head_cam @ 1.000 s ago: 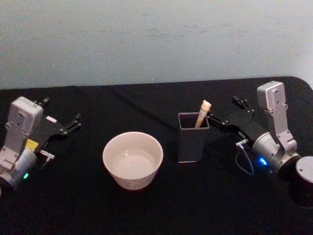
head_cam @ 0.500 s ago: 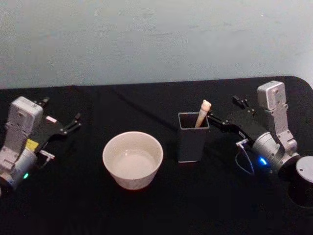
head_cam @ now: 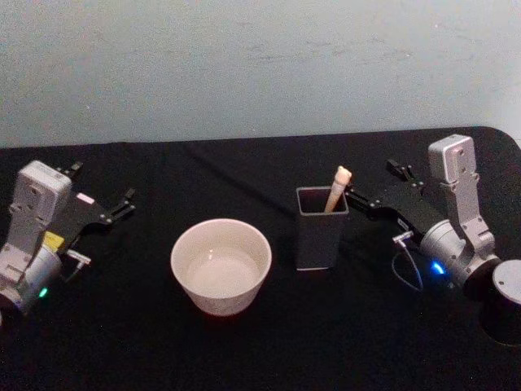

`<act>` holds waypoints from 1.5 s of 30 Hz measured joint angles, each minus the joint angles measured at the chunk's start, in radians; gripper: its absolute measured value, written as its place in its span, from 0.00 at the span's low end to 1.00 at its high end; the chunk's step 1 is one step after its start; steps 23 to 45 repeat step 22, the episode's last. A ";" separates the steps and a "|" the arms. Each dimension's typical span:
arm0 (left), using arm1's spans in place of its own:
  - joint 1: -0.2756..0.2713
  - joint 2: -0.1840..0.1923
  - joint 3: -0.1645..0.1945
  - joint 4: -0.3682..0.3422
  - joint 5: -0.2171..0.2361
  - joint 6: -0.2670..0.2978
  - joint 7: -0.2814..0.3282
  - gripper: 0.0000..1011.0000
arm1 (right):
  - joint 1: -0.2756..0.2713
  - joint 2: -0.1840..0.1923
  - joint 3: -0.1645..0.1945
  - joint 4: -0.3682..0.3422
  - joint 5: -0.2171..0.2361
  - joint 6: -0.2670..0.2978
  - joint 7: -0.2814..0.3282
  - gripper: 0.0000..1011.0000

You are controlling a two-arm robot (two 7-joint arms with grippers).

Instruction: Pick up the stirring spoon with one hand, stir inside the cup, then place it back in its original position.

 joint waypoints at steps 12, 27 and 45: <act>0.000 0.000 0.000 0.000 0.000 0.000 0.000 0.99 | 0.000 0.000 0.000 0.000 0.000 0.000 0.000 0.99; 0.000 0.000 0.000 0.000 0.000 0.000 0.000 0.99 | 0.000 0.000 0.000 0.000 0.000 0.000 0.000 0.99; 0.000 0.000 0.000 0.000 0.000 0.000 0.000 0.99 | 0.000 0.000 0.000 0.000 0.000 0.000 0.000 0.99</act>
